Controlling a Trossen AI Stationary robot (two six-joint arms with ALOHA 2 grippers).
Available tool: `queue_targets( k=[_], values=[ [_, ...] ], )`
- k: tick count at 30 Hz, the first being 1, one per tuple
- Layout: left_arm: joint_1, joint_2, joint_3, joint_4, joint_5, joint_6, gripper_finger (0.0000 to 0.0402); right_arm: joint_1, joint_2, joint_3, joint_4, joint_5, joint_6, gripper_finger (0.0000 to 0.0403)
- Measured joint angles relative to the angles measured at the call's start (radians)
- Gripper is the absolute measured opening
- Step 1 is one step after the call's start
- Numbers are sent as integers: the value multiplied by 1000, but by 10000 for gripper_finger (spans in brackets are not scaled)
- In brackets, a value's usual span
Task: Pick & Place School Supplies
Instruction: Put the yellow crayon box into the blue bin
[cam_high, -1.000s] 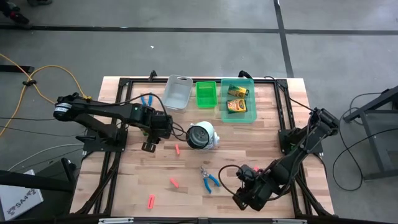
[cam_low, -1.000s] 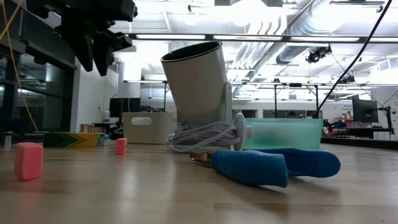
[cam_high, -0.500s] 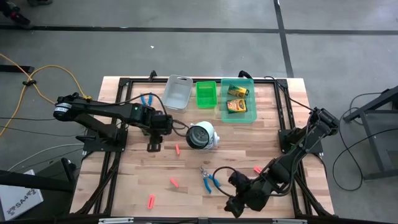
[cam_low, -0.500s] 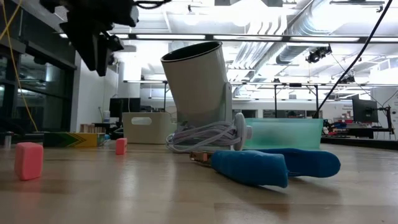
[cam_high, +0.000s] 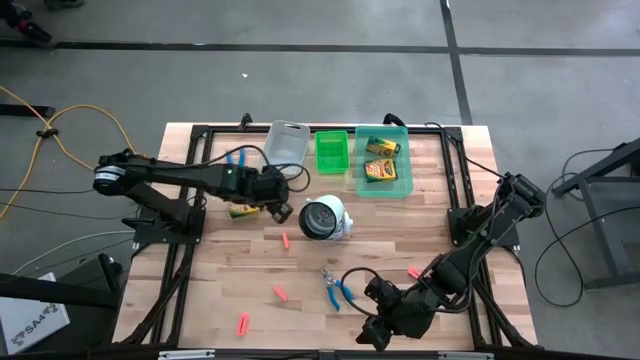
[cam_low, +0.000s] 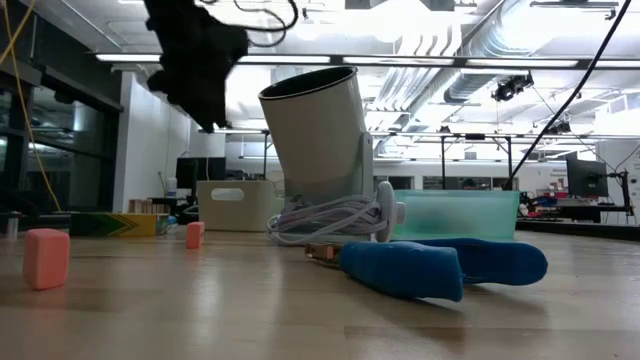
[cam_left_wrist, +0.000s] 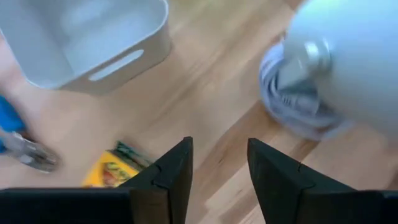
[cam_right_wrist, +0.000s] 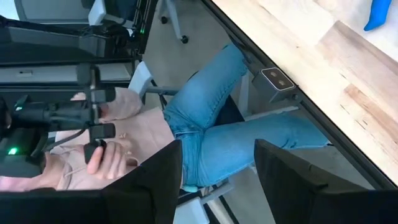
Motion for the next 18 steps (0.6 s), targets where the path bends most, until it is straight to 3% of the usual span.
queue_targets(
  k=[3,10,18],
  values=[
    [63,32,0,31,45,-63,145,0,0,0,0,0,0,189],
    [193,124,0,155,69,-18,145,0,0,0,1,0,0,189],
    [248,194,0,248,140,-14,145,0,0,0,4,-2,0,189]
  ],
)
